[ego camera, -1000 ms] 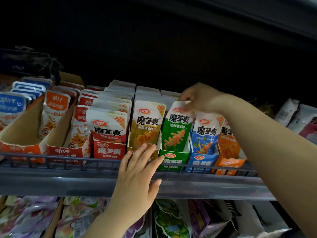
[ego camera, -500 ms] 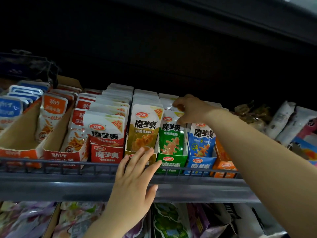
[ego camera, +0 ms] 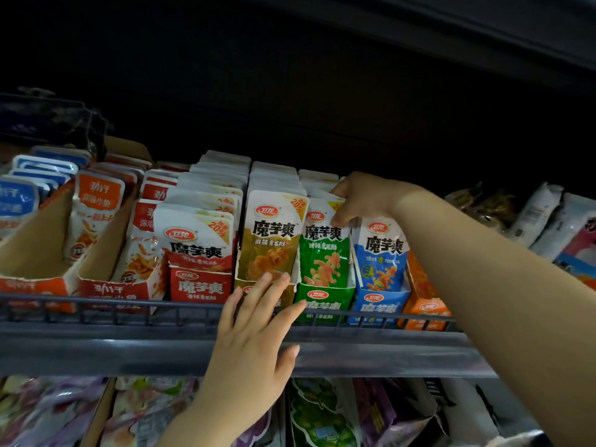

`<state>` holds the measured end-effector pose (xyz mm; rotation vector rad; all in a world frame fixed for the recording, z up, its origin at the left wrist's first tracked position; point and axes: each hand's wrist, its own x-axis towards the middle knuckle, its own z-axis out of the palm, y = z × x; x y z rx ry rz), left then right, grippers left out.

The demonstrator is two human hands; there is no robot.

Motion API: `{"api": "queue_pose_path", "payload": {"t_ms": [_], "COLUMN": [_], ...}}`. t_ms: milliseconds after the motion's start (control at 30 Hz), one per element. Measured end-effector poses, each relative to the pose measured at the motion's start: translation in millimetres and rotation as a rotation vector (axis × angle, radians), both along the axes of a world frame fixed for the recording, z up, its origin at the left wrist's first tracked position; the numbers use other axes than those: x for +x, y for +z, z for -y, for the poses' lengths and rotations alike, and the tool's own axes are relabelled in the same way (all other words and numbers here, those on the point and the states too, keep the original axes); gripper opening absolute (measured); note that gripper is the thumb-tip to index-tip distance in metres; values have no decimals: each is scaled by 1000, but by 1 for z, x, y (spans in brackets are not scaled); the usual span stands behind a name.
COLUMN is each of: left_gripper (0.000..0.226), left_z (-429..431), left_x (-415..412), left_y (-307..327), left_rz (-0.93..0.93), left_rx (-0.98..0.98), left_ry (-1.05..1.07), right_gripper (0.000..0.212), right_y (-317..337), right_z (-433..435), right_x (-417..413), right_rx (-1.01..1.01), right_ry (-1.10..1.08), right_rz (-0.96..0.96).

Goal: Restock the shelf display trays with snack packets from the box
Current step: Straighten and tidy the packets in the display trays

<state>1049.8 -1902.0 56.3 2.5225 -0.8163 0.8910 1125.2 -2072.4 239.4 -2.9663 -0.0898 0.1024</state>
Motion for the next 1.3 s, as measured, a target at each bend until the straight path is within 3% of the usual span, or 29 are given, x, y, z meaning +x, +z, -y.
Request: {"api": "queue_pose_path", "payload": {"t_ms": [133, 233, 400, 500, 600, 700, 767, 900, 1067, 1167, 1300], "left_gripper": [46, 45, 46, 46, 47, 48, 55, 64, 64, 75, 67], "left_z": [0, 0, -1, -3, -3, -3, -4, -4, -3, -1, 8], "left_x": [1, 1, 0, 1, 0, -1, -3, -7, -3, 3, 6], "left_y": [-1, -1, 0, -1, 0, 1, 4, 17, 29, 42, 64], "left_rz": [-2, 2, -8, -7, -18, -29, -60, -82, -27, -88, -181], "left_rx": [-13, -5, 7, 18, 18, 23, 5, -84, 1, 67, 179], "left_ry": [-6, -4, -3, -10, -18, -22, -24, 24, 138, 210, 188], "right_gripper": [24, 27, 33, 53, 64, 37, 20, 26, 31, 33, 37], "right_y": [5, 10, -12, -11, -1, 5, -1, -29, -45, -53, -56], "right_z": [3, 3, -1, -2, -3, -5, -7, -19, -24, -25, -30], "right_x": [-2, -2, 0, -2, -10, -29, -41, -53, -46, -42, -32], "right_rx": [39, 105, -139, -200, -70, 128, 142, 7, -45, -168, -203], "right_ry": [9, 16, 62, 57, 72, 105, 165, 265, 254, 257, 191], "right_rz": [184, 282, 245, 249, 289, 360, 270, -36, -51, -86, -117]}}
